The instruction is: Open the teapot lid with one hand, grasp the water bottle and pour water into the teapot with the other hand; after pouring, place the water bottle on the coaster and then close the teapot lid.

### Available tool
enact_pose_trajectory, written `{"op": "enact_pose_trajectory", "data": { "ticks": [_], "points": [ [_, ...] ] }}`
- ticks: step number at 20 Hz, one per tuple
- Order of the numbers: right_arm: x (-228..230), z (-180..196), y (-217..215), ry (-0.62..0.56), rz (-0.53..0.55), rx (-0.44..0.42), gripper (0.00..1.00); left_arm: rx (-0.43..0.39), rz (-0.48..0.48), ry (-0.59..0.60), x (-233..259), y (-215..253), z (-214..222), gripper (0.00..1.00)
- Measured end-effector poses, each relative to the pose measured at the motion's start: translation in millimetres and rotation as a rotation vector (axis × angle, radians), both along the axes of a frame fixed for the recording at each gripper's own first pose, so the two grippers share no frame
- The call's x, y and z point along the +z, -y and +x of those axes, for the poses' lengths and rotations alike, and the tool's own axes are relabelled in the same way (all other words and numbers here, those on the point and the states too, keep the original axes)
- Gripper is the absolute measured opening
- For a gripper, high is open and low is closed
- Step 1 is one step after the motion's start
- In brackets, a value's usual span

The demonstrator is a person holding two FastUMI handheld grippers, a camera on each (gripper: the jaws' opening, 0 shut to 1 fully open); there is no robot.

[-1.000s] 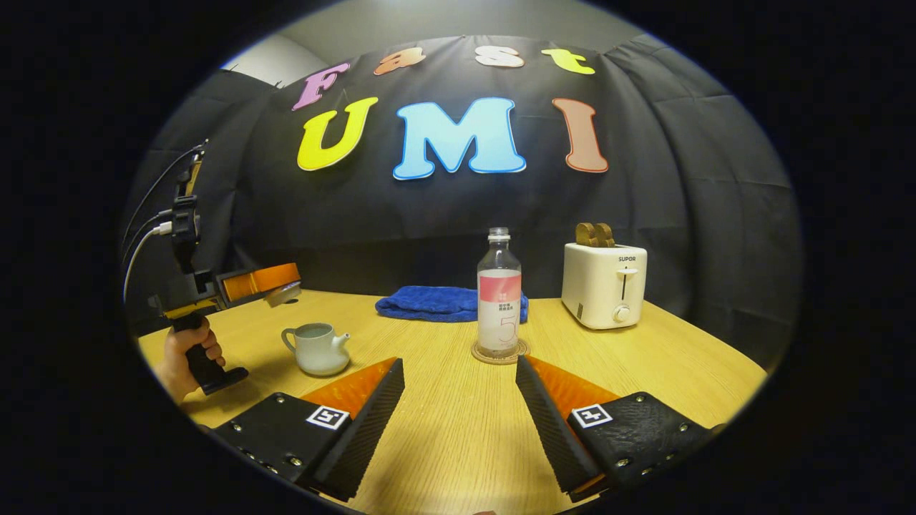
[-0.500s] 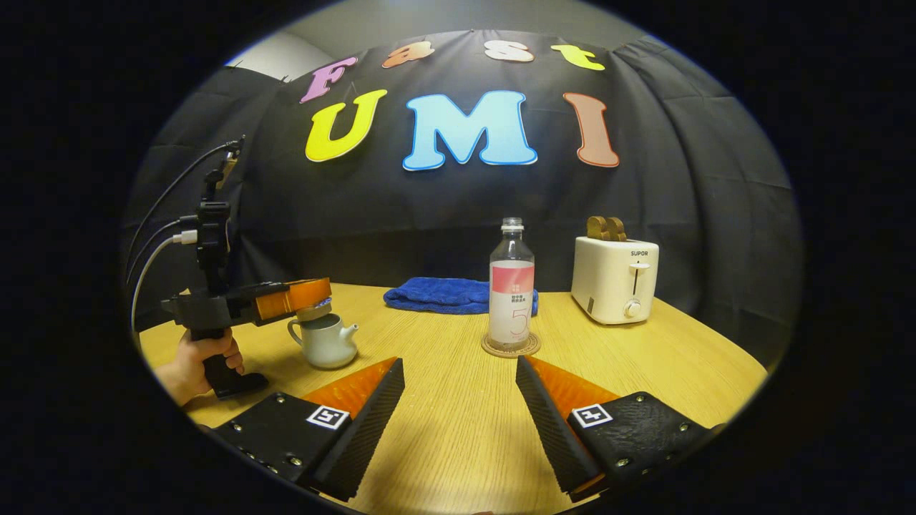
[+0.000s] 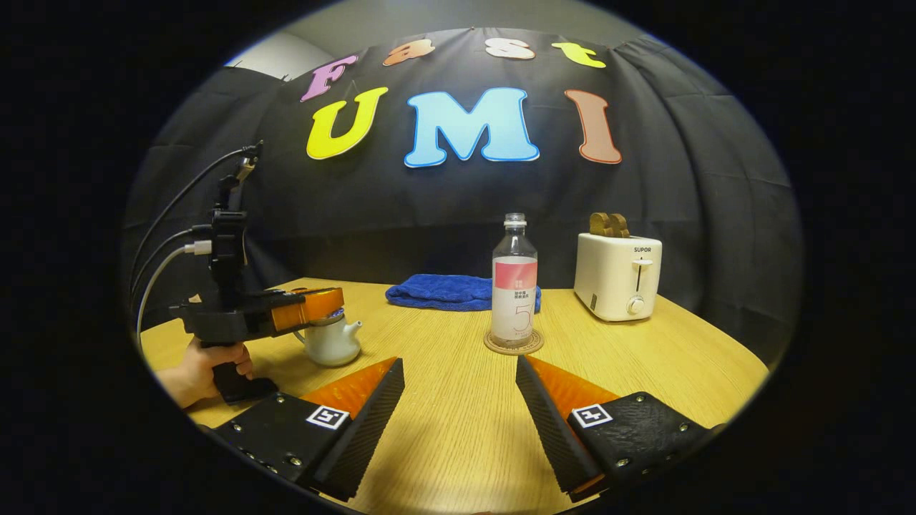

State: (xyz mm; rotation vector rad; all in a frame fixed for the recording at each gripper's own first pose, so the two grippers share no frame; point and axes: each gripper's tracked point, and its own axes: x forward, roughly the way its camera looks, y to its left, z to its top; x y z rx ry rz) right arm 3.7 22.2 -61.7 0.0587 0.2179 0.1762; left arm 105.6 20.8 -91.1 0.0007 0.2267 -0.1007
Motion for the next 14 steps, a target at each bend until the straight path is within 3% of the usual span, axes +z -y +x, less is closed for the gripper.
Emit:
{"op": "enact_pose_trajectory", "data": {
  "ticks": [1,2,5,12,14],
  "points": [
    [-1,0,0,-0.004,-0.001,0.000,0.97,0.000,0.002,0.001,2,0,0,0.14],
    [-1,1,0,-0.006,0.001,0.002,0.97,-0.005,0.001,-0.001,1,1,0,0.17],
    [-2,0,-2,-0.010,-0.002,0.007,0.97,-0.016,-0.007,0.000,-1,2,-1,0.16],
    [-2,0,1,0.001,-0.032,-0.008,0.97,-0.017,0.023,0.008,4,4,-10,0.23],
    [1,0,2,0.013,-0.038,-0.016,0.97,-0.005,0.017,0.022,9,6,-18,0.30]
  ]
}}
